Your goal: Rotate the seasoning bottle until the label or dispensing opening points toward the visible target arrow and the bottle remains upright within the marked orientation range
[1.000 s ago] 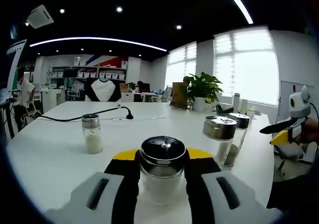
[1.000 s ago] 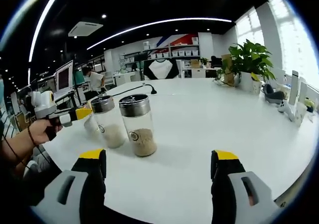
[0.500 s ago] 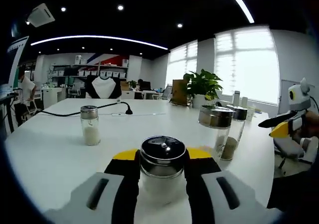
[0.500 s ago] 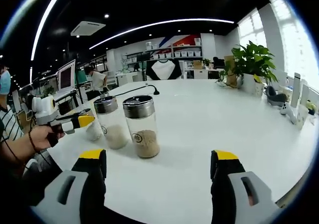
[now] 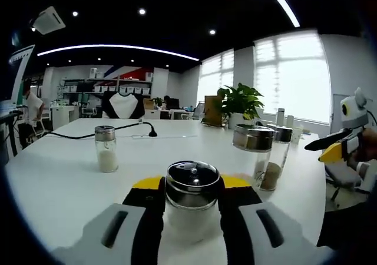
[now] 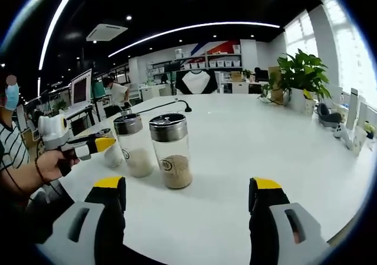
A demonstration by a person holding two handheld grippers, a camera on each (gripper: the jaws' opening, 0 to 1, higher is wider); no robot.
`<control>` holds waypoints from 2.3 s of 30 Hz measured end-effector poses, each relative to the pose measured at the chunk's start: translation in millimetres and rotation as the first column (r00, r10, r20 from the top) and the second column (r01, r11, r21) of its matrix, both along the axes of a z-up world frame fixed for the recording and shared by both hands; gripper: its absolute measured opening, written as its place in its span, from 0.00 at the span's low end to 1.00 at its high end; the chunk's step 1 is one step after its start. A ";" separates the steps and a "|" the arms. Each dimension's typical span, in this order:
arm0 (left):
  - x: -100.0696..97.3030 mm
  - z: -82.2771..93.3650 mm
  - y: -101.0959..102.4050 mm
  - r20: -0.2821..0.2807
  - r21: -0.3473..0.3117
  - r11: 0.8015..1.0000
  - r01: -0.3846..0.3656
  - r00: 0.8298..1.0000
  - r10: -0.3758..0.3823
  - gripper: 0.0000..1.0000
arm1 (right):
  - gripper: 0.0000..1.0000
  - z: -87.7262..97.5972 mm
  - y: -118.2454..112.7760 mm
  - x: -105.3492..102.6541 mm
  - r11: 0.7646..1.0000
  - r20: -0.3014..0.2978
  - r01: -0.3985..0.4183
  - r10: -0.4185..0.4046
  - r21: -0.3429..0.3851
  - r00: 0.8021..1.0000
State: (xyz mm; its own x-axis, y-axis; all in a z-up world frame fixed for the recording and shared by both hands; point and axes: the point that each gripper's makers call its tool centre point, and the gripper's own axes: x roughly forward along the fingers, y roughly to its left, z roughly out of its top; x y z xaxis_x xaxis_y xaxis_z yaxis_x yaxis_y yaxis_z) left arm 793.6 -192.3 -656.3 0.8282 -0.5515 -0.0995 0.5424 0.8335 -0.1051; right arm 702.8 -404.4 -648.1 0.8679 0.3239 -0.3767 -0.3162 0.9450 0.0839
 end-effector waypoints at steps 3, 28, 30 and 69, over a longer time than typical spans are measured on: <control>-0.6 3.8 0.3 0.016 -0.018 1.000 -0.007 1.000 0.007 0.42 | 0.88 -0.7 -2.1 -0.5 1.000 -0.004 0.006 -0.006 -0.004 1.000; -11.5 -5.0 13.4 -0.037 -0.005 0.972 -0.236 0.971 0.235 0.50 | 0.88 0.0 -6.9 -1.9 1.000 -0.006 0.009 -0.009 -0.011 1.000; -10.6 -2.8 11.1 -0.023 0.000 0.970 -0.242 0.970 0.242 0.49 | 0.88 -0.2 -5.5 -2.4 1.000 -0.007 0.004 -0.004 -0.009 1.000; -3.2 -4.6 8.9 -0.008 0.019 0.989 -0.148 0.989 0.148 0.35 | 0.88 1.1 1.5 -0.1 1.000 -0.008 -0.015 0.015 -0.007 1.000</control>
